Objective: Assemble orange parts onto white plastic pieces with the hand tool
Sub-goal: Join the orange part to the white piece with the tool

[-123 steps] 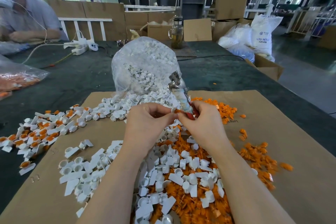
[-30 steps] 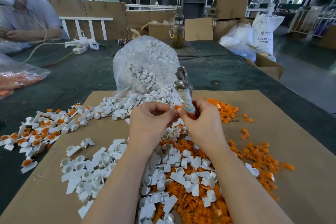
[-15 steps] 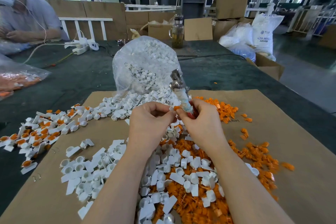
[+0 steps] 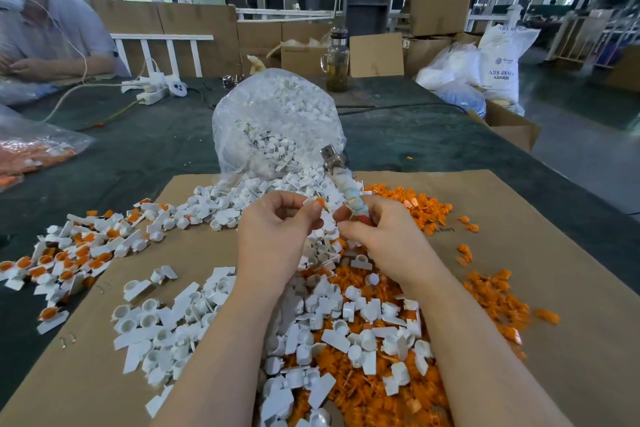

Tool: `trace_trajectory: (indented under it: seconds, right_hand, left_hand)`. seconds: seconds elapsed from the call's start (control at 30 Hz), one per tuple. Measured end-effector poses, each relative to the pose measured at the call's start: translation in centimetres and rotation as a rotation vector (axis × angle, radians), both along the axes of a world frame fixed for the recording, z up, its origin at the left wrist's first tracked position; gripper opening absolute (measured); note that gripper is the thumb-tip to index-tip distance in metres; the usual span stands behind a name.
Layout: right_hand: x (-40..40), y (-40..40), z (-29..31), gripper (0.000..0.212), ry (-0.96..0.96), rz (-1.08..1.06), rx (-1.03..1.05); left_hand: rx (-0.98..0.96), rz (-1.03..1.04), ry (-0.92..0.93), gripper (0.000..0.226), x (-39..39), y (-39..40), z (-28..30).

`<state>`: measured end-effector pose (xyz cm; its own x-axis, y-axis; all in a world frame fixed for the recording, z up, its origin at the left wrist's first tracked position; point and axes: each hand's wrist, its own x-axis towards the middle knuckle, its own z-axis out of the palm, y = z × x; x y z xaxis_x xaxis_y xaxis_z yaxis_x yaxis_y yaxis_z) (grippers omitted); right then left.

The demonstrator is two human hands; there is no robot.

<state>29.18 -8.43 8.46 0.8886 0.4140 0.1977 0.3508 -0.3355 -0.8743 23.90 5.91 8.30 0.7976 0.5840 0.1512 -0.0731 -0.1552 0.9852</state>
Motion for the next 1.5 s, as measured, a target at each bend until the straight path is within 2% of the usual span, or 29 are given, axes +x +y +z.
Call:
trace_trajectory:
  seconds: [0.07,0.2,0.37,0.57,0.67,0.83,1.0,1.17,1.27,1.33,1.43,1.5]
  right_hand:
    - [0.0,-0.7,0.2,0.006,0.064,0.055,-0.04]
    - [0.2,-1.4,0.4,0.032,0.116,0.126,-0.166]
    - [-0.1,-1.7,0.9,0.021,0.135,0.198,-0.229]
    - [-0.1,-1.6,0.8,0.028,0.164,0.258,-0.258]
    - [-0.2,-1.4,0.7,0.015,0.114,0.256,-0.253]
    - [-0.6,-0.9,0.8,0.01,0.045,0.25,-0.25]
    - [-0.5,-0.7,0.8,0.023,0.01,0.216,-0.297]
    - [-0.2,-0.6,0.6,0.025,-0.022,0.207,-0.325]
    - [0.0,-0.3,-0.1,0.019,-0.094,0.169,-0.353]
    - [0.2,-0.2,-0.6,0.021,-0.148,0.107,-0.385]
    - [0.7,-0.4,-0.9,0.026,-0.141,-0.02,-0.372]
    - [1.1,-0.6,-1.1,0.029,-0.137,-0.114,-0.366]
  left_hand:
    - [-0.049,-0.008,-0.041,0.008,0.0,0.2,0.1]
    - [-0.139,-0.028,-0.138,0.007,-0.1,0.6,0.2]
    - [-0.134,-0.03,-0.183,0.008,-0.1,0.9,0.2]
    - [-0.128,-0.071,-0.199,0.009,0.0,1.1,0.0]
    - [-0.14,-0.095,-0.212,0.009,0.0,1.3,-0.1]
    - [-0.188,-0.112,-0.238,0.011,0.0,1.3,0.0]
    - [-0.202,-0.105,-0.243,0.014,-0.1,1.3,0.0]
    - [-0.25,-0.101,-0.216,0.012,0.0,1.1,0.2]
    - [-0.401,-0.086,-0.152,0.009,-0.1,1.3,0.3]
    - [-0.612,-0.045,-0.121,0.002,-0.2,1.7,0.4]
    - [-0.944,0.124,-0.15,0.012,-0.4,3.0,0.5]
    - [-1.092,0.237,-0.213,0.016,-0.5,4.0,0.5]
